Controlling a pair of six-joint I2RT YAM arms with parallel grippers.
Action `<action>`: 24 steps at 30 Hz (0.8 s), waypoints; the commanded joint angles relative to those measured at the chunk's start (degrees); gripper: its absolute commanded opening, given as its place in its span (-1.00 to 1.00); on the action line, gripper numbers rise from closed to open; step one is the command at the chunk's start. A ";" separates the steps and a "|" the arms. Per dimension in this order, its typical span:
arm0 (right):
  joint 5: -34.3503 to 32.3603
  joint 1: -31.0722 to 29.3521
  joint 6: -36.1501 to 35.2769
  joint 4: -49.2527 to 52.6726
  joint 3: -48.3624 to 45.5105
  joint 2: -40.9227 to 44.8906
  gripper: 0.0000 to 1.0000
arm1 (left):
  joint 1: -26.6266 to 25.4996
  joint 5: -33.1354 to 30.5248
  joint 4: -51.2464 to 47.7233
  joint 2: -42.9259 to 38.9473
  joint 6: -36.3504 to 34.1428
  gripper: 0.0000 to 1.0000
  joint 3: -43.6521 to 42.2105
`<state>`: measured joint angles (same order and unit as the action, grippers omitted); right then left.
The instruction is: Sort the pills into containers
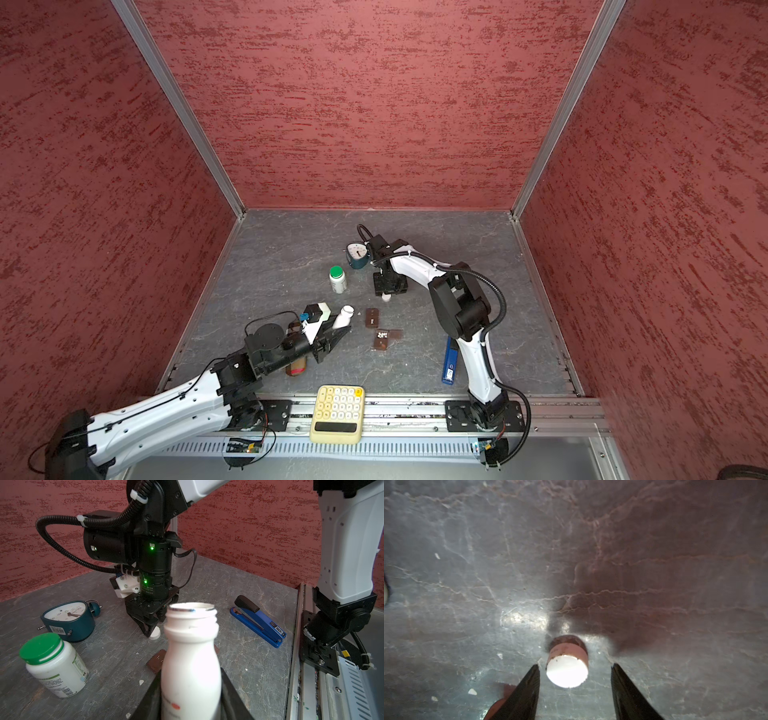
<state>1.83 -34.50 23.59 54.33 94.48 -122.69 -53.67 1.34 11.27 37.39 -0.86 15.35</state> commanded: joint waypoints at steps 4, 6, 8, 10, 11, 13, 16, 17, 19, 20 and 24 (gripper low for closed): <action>-0.95 -0.87 0.23 1.05 2.33 -1.45 -0.04 | 0.30 -0.29 -0.43 -0.38 -0.02 -1.00 -0.67; -1.17 -1.09 0.14 1.47 2.80 -2.00 -0.12 | 0.24 -0.32 -0.49 -0.43 -0.03 -1.00 -0.66; -1.62 -1.27 -0.04 2.13 3.31 -2.37 -0.22 | 0.25 -0.29 -0.49 -0.39 -0.09 -1.00 -0.63; -1.87 -1.28 -0.04 2.37 3.36 -2.46 -0.25 | 0.25 -0.33 -0.46 -0.45 -0.10 -1.00 -0.67; -2.11 -1.27 -0.13 2.48 3.44 -2.46 -0.25 | 0.37 -0.38 -0.46 -0.39 -0.08 -1.00 -0.67; -2.60 -1.27 -0.13 2.84 3.52 -2.45 -0.26 | 0.37 -0.40 -0.48 -0.38 -0.10 -1.00 -0.67; -3.03 -1.31 -0.21 3.15 3.56 -2.37 -0.31 | 0.37 -0.43 -0.46 -0.37 -0.10 -1.00 -0.65; -3.22 -1.36 -0.22 3.32 3.55 -2.14 -0.33 | 0.38 -0.44 -0.39 -0.30 -0.06 -1.00 -0.63; -3.40 -1.34 -0.21 3.59 3.52 -1.22 -0.35 | 0.40 -0.36 -0.34 -0.30 -0.18 -1.00 -0.68; -3.55 -1.25 -0.27 3.97 3.52 -0.46 -0.35 | 0.33 -0.42 -0.31 -0.17 -0.23 -1.00 -0.63; -2.57 -0.86 -0.75 5.20 2.54 5.19 -0.35 | 0.98 -0.01 1.36 0.93 -0.57 -1.00 -0.88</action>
<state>0.27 -35.53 23.51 57.43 96.29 -123.37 -53.43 1.21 11.05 37.65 -0.89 15.07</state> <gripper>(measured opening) 0.334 0.376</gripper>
